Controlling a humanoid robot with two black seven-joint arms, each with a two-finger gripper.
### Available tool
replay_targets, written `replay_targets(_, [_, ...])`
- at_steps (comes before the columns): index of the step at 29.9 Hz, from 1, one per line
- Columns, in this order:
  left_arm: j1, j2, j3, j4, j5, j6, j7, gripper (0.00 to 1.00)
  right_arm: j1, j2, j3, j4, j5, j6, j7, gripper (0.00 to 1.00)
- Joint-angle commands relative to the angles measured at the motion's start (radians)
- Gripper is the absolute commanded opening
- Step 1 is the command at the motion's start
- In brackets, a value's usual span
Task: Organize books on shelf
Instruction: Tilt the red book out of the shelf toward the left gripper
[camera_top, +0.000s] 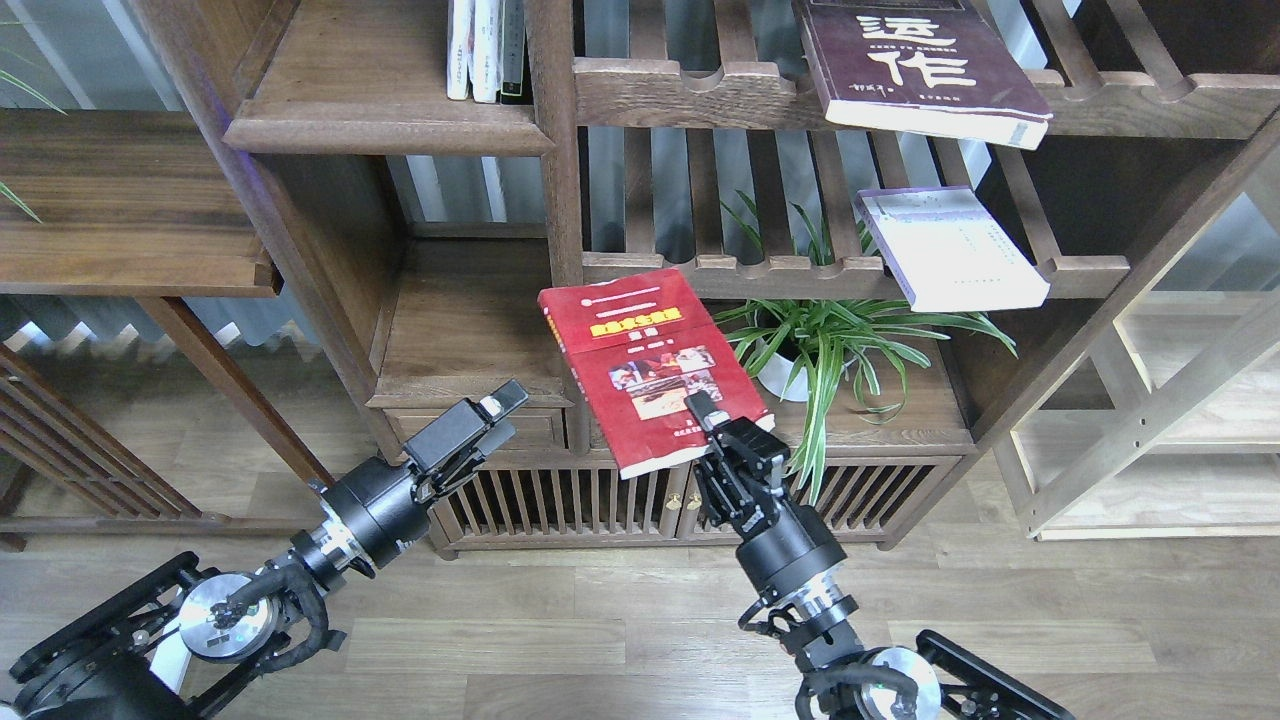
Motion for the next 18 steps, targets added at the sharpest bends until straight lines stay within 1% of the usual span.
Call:
replay_targets(1, [0.004,0.001,0.003,-0.018,-0.017,0.000,0.000,0.98,-0.003,0.000,-0.016,-0.003,-0.015,0.000,0.001,0.03])
replay_targets(9, [0.009,-0.002,0.016,-0.018,-0.017,0.000,0.003,0.98,-0.004,0.016,-0.051,-0.003,-0.049,0.000,-0.001,0.03])
replay_targets(18, [0.007,-0.002,0.017,-0.006,-0.012,0.000,0.003,0.98,-0.017,0.091,-0.085,-0.002,-0.118,0.000,-0.002,0.03])
